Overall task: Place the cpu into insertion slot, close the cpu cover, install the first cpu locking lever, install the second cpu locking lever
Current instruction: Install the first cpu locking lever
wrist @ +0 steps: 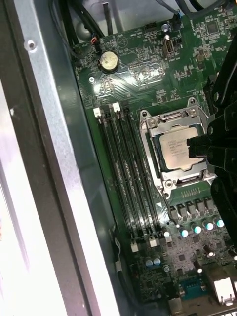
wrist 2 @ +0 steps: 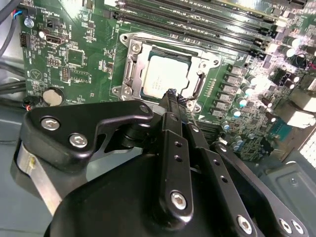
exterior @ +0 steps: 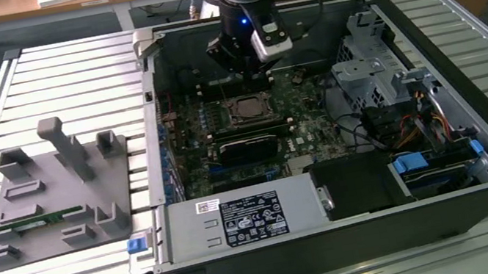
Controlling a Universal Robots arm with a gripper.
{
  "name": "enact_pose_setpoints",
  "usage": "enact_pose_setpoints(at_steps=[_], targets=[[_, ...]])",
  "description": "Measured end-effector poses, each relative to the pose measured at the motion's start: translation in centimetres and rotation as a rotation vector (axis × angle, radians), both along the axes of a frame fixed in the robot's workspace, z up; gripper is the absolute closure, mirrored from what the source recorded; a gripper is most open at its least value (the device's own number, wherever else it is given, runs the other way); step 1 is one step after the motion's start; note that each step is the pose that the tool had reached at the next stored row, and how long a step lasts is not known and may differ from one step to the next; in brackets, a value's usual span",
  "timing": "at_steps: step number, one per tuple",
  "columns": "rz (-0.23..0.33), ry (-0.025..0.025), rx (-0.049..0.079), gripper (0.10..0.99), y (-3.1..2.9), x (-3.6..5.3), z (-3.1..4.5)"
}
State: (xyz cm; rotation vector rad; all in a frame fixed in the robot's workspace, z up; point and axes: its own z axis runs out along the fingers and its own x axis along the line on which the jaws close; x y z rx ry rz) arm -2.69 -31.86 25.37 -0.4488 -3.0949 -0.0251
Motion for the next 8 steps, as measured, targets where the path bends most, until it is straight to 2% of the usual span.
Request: enact_pose_setpoints(at_steps=[8], targets=[[0.055, 0.0000, 0.000, 0.980, 0.00, 0.00, 0.00]])
